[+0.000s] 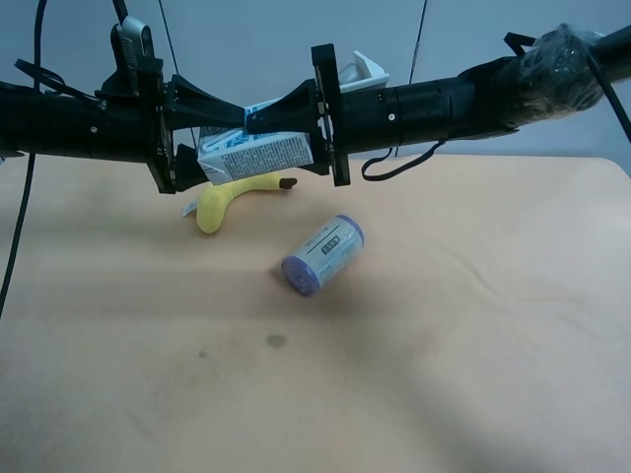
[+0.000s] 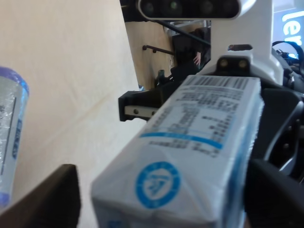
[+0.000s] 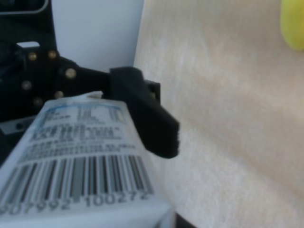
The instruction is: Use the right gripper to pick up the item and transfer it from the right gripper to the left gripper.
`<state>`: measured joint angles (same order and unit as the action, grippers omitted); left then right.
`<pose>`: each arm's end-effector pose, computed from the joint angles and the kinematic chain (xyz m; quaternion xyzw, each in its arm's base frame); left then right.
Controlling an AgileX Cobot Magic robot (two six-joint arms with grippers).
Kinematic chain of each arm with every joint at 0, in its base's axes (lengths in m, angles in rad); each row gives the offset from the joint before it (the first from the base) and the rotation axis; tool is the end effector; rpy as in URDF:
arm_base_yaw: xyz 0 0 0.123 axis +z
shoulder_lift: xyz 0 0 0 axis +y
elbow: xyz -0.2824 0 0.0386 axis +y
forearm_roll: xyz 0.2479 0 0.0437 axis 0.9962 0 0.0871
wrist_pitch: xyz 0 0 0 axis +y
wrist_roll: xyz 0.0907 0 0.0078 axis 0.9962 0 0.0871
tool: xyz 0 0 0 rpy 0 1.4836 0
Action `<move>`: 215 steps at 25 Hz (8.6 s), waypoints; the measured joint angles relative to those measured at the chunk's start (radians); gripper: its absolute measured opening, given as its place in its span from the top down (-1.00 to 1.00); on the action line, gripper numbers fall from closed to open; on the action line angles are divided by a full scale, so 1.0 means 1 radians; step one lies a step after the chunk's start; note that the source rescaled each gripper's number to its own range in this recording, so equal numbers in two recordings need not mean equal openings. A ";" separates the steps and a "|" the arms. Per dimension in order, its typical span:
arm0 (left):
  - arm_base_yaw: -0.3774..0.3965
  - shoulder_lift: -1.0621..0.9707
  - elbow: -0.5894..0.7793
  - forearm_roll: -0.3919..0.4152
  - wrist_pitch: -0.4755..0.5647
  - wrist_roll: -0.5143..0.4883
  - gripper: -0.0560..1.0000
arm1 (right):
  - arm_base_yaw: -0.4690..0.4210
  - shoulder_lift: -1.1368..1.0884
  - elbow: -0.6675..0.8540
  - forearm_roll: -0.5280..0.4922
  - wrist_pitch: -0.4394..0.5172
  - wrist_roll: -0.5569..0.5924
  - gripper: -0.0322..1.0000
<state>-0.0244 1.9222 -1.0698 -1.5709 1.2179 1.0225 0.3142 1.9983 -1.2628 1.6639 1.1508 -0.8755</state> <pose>0.3499 -0.0940 0.1953 0.0211 0.7869 -0.5956 0.1598 0.3544 0.2022 0.2139 -0.0632 0.7650 0.6326 0.1025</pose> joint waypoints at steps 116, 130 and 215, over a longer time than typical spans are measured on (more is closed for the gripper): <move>0.000 -0.164 0.000 0.076 -0.039 0.002 0.87 | -0.109 -1.484 0.482 -1.732 -0.065 0.805 -0.59; 0.000 -0.164 0.000 0.082 -0.039 0.008 0.87 | -0.109 -1.707 0.744 -1.649 -0.080 0.876 -0.57; 0.000 -0.135 -0.291 1.600 -0.238 -0.861 0.88 | -0.314 -2.001 0.760 -1.679 -0.076 0.862 -0.56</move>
<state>-0.0244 1.7869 -1.3611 0.0292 0.9798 0.1619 0.0000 -0.0023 -0.5026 -0.0147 1.0749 -0.0134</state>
